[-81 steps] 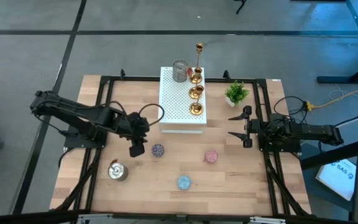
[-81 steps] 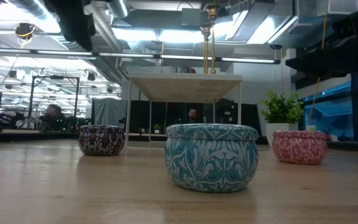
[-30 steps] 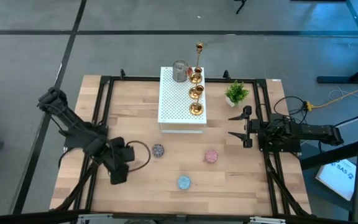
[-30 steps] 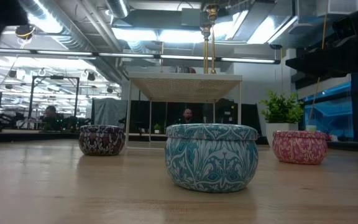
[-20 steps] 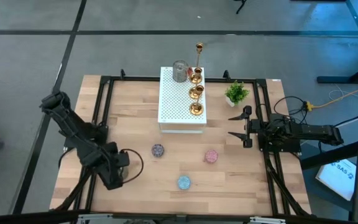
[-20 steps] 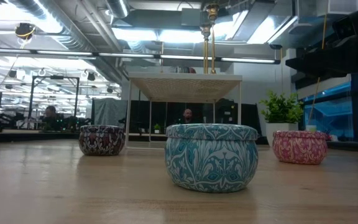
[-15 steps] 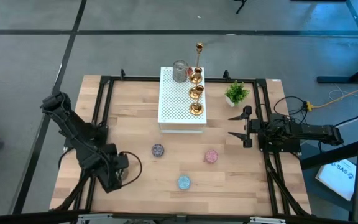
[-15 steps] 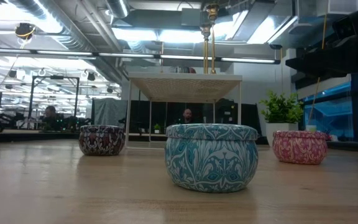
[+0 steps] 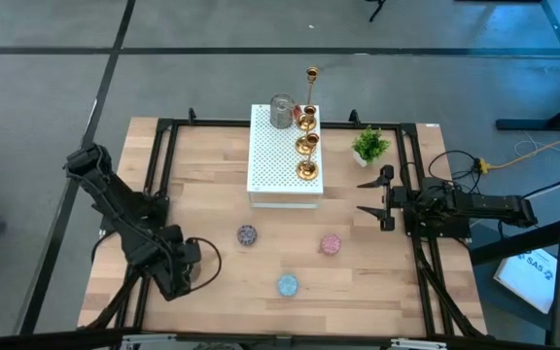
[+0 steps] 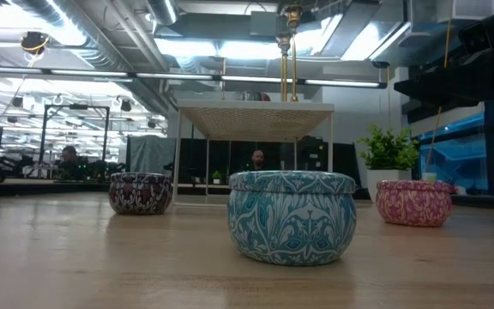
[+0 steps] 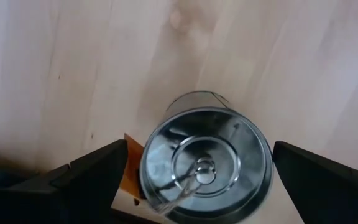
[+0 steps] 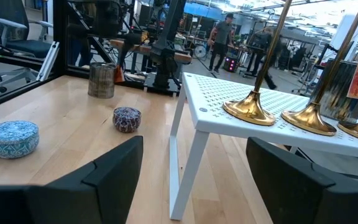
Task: Pick & Place candle stick holders
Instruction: Put the silver scented candle can on the shelf
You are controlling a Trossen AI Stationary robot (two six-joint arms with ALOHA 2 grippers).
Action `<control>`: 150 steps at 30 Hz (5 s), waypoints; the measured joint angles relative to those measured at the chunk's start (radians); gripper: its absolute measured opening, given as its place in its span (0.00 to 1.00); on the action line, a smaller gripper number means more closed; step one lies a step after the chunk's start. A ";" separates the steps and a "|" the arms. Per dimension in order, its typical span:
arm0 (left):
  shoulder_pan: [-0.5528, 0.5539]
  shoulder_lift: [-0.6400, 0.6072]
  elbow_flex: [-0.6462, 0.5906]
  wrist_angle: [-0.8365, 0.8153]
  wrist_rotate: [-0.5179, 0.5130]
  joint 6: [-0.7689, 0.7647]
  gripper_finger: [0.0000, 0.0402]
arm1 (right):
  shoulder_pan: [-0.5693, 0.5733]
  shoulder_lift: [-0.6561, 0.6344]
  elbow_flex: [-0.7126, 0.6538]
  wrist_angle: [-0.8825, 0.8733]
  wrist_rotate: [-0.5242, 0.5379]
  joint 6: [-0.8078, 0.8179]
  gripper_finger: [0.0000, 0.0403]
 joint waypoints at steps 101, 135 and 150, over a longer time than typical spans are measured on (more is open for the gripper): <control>0.734 -0.225 -0.397 0.614 0.129 0.480 0.85 | 0.000 0.000 0.000 0.000 0.000 0.000 0.72; 0.755 -0.226 -0.320 0.318 0.243 0.652 1.00 | 0.000 0.000 0.000 0.000 0.000 0.000 0.72; 0.755 -0.227 -0.337 0.310 0.309 0.648 1.00 | 0.000 0.000 0.000 0.000 0.000 0.000 0.72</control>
